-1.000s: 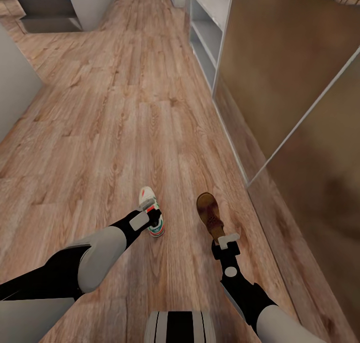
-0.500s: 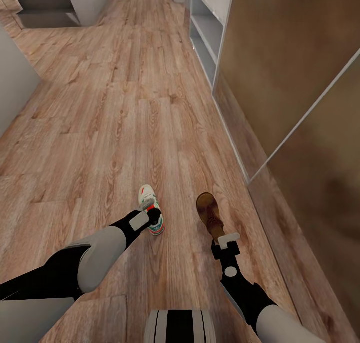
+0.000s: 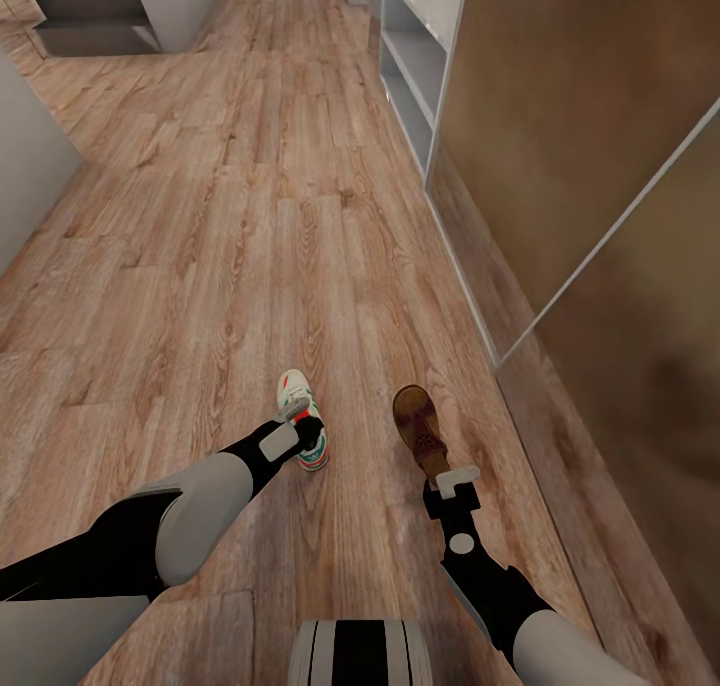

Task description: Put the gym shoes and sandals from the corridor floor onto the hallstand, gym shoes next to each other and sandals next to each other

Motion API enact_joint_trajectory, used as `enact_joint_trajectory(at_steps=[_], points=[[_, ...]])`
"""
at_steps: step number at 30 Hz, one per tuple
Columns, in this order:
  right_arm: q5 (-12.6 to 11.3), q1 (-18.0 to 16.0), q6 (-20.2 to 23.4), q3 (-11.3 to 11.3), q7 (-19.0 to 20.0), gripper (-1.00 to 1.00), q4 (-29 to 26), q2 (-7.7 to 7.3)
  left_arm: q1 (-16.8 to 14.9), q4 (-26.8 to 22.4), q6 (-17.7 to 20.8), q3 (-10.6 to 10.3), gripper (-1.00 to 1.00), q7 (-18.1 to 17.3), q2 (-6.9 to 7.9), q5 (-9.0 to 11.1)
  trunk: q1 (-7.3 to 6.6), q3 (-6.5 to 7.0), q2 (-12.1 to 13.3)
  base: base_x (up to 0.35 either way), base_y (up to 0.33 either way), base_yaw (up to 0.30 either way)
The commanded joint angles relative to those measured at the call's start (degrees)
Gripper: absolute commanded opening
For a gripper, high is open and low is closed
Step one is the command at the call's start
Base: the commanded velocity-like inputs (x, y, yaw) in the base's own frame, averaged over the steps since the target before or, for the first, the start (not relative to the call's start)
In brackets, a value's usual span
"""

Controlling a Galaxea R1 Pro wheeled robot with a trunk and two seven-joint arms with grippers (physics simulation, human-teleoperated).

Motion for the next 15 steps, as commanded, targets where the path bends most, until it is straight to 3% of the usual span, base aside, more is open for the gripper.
enact_joint_trajectory(at_steps=[1,9,15], points=[[0.15,-0.04,-0.03,0.24,-0.42,-1.00,0.07,-0.01,0.01,-0.11,0.26,0.45,1.00,-0.08,-0.02,-0.30,-0.01,-0.03,-0.01,0.000,0.000,0.000],[0.15,-0.04,-0.03,0.23,-0.42,-1.00,0.07,-0.03,0.07,-0.11,0.08,0.44,1.00,-1.61,-0.02,-0.48,-0.01,-0.03,-0.01,0.000,0.000,0.000],[0.15,-0.04,-0.03,0.23,-0.40,-1.00,0.11,-0.05,0.08,-0.11,-0.01,0.44,1.00,-1.84,-0.02,-2.59,-0.01,-0.03,-0.01,0.000,0.000,0.000]])
